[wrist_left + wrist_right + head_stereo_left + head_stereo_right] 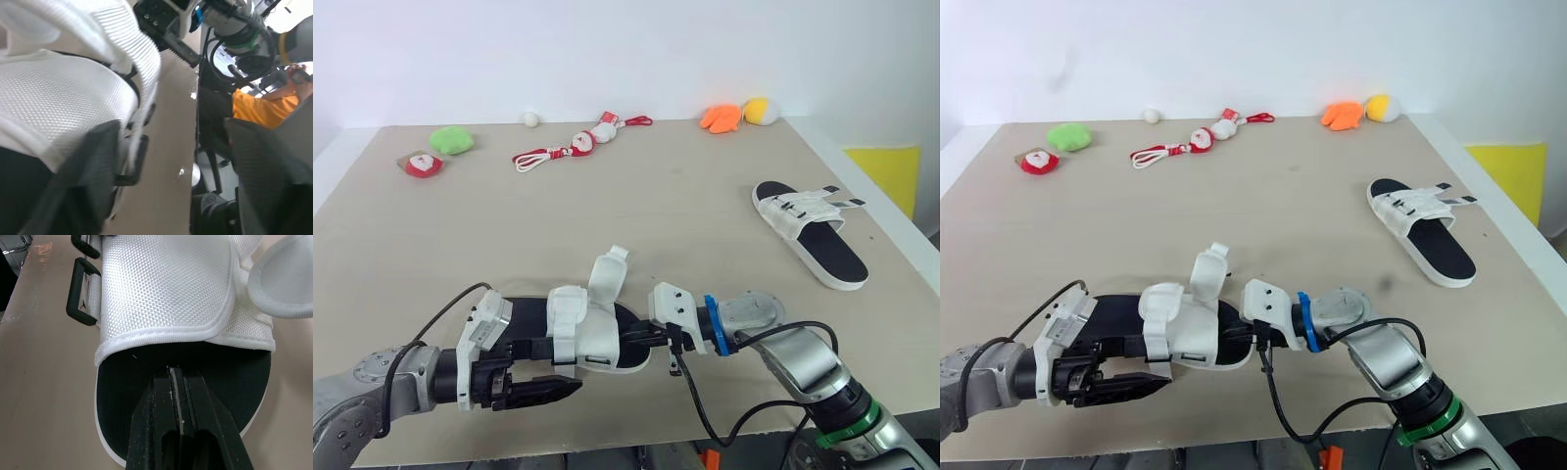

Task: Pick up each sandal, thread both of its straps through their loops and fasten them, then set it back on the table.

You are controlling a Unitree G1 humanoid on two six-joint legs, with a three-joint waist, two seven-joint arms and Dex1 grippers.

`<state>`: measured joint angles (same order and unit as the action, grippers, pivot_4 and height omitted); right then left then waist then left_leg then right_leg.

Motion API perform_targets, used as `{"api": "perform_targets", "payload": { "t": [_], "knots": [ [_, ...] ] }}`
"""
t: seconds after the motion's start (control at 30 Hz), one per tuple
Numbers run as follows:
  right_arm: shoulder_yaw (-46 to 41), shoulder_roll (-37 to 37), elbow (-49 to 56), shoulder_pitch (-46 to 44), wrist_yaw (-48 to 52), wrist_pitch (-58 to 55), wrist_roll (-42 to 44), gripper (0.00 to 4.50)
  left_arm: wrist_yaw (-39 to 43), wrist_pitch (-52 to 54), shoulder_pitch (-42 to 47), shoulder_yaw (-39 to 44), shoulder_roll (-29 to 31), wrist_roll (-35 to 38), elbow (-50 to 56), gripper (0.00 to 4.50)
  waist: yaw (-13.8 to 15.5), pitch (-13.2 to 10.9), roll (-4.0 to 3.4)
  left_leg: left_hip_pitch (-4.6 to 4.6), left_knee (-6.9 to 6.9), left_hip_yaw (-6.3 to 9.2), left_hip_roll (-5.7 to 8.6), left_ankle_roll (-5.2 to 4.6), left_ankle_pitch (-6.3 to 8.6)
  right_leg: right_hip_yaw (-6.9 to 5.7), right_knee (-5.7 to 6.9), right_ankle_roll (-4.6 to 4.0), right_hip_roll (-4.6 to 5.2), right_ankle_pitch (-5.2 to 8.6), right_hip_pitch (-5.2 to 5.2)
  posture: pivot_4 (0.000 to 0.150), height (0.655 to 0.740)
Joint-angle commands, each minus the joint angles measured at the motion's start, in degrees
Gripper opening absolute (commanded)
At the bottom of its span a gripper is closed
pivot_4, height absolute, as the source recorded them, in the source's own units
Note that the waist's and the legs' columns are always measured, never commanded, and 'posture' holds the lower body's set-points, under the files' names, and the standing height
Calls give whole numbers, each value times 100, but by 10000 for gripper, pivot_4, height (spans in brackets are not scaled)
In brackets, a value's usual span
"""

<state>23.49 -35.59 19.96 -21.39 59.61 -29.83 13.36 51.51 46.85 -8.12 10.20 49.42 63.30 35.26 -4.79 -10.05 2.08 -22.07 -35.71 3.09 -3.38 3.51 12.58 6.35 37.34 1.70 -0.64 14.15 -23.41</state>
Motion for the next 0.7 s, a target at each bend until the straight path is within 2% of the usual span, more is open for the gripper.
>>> {"api": "perform_targets", "payload": {
  "t": [0.03, 0.27, 0.37, 0.43, 0.47, 0.5, 0.63, 0.67, 0.7],
  "knots": [
    [174, -53, -228, 96, -20, -176, -157, 0, -320, 123, 313, 274, -101, 318, -247, 44773, 3, 0, 0, 0, -1, 0, 0, 0, 0, 0, 0, 0, 0, 0, 0, 1500, 7400],
    [154, -69, -214, 112, -22, -183, -161, 0, -733, 408, 646, 386, -343, 965, -473, 44773, -8, 0, 1, -4, 5, 0, 0, 2, 2, 1, 0, 4, -2, -1, -2, 1500, 7400],
    [149, -81, -197, 123, -23, -198, -161, 0, -672, 457, 623, 352, -309, 1019, -459, 37552, -7, -1, 0, -3, 7, 2, 0, 1, 2, 0, 0, 4, -3, -1, -2, 1500, 7400],
    [145, -79, -201, 119, -28, -202, -159, 0, -637, 482, 603, 343, -297, 1036, -444, 29565, -6, -1, 0, -3, 5, 2, 0, 1, 2, 0, 0, 4, -3, -2, -1, 1500, 7400],
    [146, -79, -207, 117, -28, -202, -159, 0, -598, 484, 573, 334, -273, 986, -423, 23306, -7, -1, 0, -3, 2, 2, 0, 1, 2, 0, 0, 5, -2, -2, 0, 1500, 7400],
    [145, -83, -205, 122, -27, -198, -159, 0, -527, 466, 512, 307, -231, 879, -383, 21653, -7, -1, 0, -3, 2, 2, 0, 1, 2, 1, 0, 4, -2, -2, 0, 1500, 7400],
    [146, -82, -205, 131, -29, -193, -158, 0, -292, 364, 299, 190, -94, 469, -284, 4516, -5, -1, 0, -3, 4, 1, 1, 1, 2, 1, 0, 3, -2, -1, -2, 1500, 7400],
    [149, -79, -212, 124, -25, -192, -161, 0, -243, 330, 256, 160, -65, 361, -269, 2207, -4, -1, 0, -3, 4, 2, 1, 1, 2, 1, 0, 3, -2, -1, -2, 1500, 7400],
    [150, -75, -215, 118, -23, -193, -161, 0, -198, 302, 227, 144, -56, 277, -260, 2207, -4, -1, 0, -3, 4, 1, 1, 1, 2, 1, 0, 3, -2, -1, -2, 1500, 7400]
  ]
}}
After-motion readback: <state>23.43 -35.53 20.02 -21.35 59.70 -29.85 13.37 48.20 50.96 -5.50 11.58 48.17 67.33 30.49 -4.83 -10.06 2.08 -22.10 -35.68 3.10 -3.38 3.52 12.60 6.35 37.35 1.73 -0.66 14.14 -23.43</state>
